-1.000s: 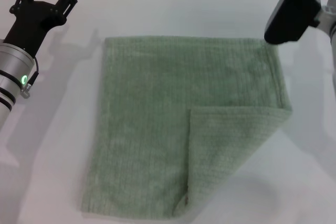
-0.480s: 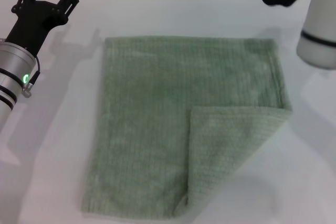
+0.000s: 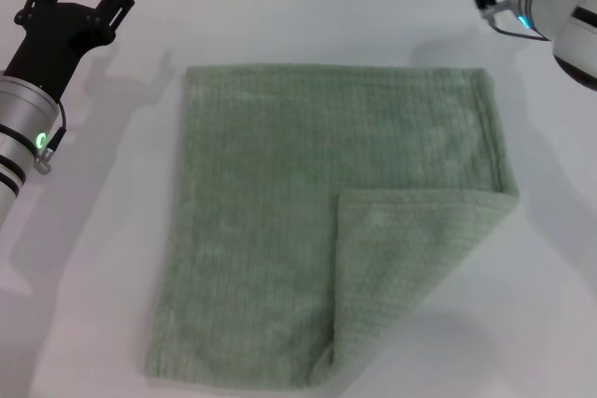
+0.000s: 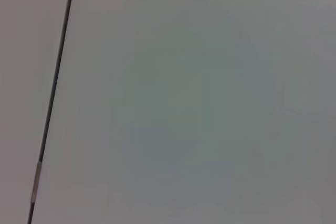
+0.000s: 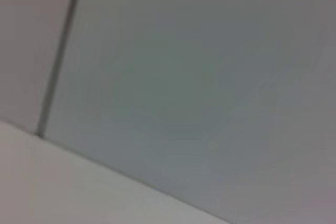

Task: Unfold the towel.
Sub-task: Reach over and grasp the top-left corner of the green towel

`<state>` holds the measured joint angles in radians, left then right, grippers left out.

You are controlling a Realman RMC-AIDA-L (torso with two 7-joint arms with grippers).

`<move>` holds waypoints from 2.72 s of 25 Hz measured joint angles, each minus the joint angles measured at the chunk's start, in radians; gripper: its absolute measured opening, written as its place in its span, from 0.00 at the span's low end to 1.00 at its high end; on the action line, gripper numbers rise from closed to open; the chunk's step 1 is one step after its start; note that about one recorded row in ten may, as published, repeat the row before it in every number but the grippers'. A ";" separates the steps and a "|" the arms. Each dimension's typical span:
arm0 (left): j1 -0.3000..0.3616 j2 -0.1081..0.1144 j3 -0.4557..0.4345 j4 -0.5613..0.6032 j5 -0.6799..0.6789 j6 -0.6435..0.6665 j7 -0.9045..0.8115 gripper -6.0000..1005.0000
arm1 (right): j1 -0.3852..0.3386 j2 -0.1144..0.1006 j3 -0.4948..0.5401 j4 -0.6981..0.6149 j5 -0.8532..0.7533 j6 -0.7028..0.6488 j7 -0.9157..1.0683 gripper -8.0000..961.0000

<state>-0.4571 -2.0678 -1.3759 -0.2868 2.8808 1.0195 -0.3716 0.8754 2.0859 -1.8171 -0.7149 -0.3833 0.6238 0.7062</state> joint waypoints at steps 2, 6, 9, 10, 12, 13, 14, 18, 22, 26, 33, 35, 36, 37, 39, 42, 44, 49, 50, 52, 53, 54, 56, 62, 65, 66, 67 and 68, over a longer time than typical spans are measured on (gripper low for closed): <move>0.000 0.000 0.000 0.000 0.000 0.000 0.000 0.82 | -0.005 0.000 0.002 0.002 0.010 -0.040 0.017 0.61; -0.002 0.001 0.000 0.001 0.000 -0.001 0.001 0.82 | -0.020 -0.002 0.043 0.025 0.096 -0.228 0.040 0.61; -0.004 0.002 0.000 0.001 0.000 -0.001 0.010 0.82 | -0.023 -0.005 0.080 0.067 0.172 -0.384 0.040 0.61; -0.004 0.002 -0.001 0.001 0.000 -0.002 0.014 0.82 | -0.026 -0.005 0.096 0.100 0.211 -0.499 0.041 0.61; -0.004 0.002 -0.001 0.001 0.000 -0.002 0.018 0.82 | -0.029 -0.006 0.101 0.117 0.225 -0.565 0.042 0.61; -0.005 0.002 -0.001 0.001 0.000 -0.002 0.023 0.82 | -0.034 -0.006 0.103 0.130 0.230 -0.628 0.043 0.61; -0.006 0.002 -0.002 0.002 0.000 -0.002 0.031 0.82 | -0.039 -0.006 0.107 0.148 0.234 -0.702 0.045 0.61; -0.011 0.000 -0.002 0.007 0.000 -0.002 0.038 0.82 | -0.058 -0.006 0.130 0.248 0.236 -1.047 0.046 0.61; -0.016 -0.002 -0.001 0.014 0.000 -0.003 0.040 0.82 | -0.083 0.000 0.187 0.355 0.237 -1.391 -0.047 0.61; -0.017 -0.003 0.000 0.017 0.000 -0.004 0.040 0.82 | -0.139 0.005 0.202 0.377 0.260 -1.592 -0.241 0.61; -0.002 -0.004 0.014 0.016 0.004 -0.001 0.030 0.82 | -0.273 0.006 0.201 0.373 0.404 -1.795 -0.480 0.61; 0.001 -0.004 0.019 0.013 0.004 0.000 0.029 0.82 | -0.324 0.006 0.204 0.372 0.463 -1.833 -0.578 0.61; 0.001 -0.004 0.019 0.013 0.004 0.000 0.029 0.82 | -0.324 0.006 0.204 0.372 0.463 -1.833 -0.578 0.61; 0.006 -0.004 0.039 0.006 0.002 0.001 0.028 0.82 | -0.339 0.006 0.204 0.372 0.479 -1.838 -0.612 0.61; 0.007 -0.005 0.056 0.005 0.001 0.001 0.028 0.82 | -0.361 0.006 0.204 0.380 0.507 -1.841 -0.658 0.61; 0.006 -0.007 0.084 0.005 0.000 -0.003 0.028 0.82 | -0.379 0.006 0.204 0.416 0.569 -1.842 -0.705 0.61; 0.005 -0.008 0.097 0.004 0.000 -0.003 0.028 0.82 | -0.384 0.006 0.205 0.440 0.605 -1.843 -0.715 0.61; 0.004 -0.009 0.126 -0.005 0.000 0.002 0.028 0.82 | -0.398 0.006 0.205 0.477 0.625 -1.845 -0.724 0.61; 0.005 -0.009 0.130 -0.009 0.000 0.002 0.028 0.81 | -0.401 0.006 0.205 0.483 0.626 -1.846 -0.734 0.61; 0.007 -0.009 0.136 -0.014 0.000 0.002 0.028 0.77 | -0.403 0.006 0.205 0.484 0.626 -1.846 -0.741 0.61; 0.007 -0.009 0.136 -0.014 0.000 0.002 0.028 0.76 | -0.406 0.006 0.205 0.482 0.627 -1.846 -0.751 0.61; 0.010 -0.009 0.144 -0.020 0.000 0.002 0.028 0.74 | -0.409 0.007 0.205 0.481 0.627 -1.846 -0.756 0.61; 0.012 -0.009 0.148 -0.022 0.000 -0.002 0.027 0.70 | -0.410 0.007 0.206 0.479 0.627 -1.847 -0.762 0.61; -0.008 0.000 0.190 -0.031 0.005 -0.086 -0.064 0.56 | -0.411 0.004 0.207 0.481 0.628 -1.855 -0.767 0.61; -0.020 0.004 0.205 -0.050 0.006 -0.150 -0.100 0.43 | -0.410 0.003 0.206 0.482 0.628 -1.855 -0.798 0.61; -0.026 0.005 0.207 -0.075 0.006 -0.203 -0.102 0.38 | -0.410 0.003 0.206 0.482 0.628 -1.855 -0.798 0.61; -0.027 0.006 0.207 -0.088 0.006 -0.231 -0.102 0.35 | -0.410 0.003 0.207 0.483 0.629 -1.854 -0.806 0.61; -0.028 0.007 0.208 -0.109 0.006 -0.268 -0.103 0.31 | -0.409 0.003 0.207 0.483 0.629 -1.852 -0.810 0.61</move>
<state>-0.4853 -2.0603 -1.1682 -0.3954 2.8869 0.7513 -0.4741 0.4662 2.0886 -1.6106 -0.2316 0.2453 -1.2285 -0.1035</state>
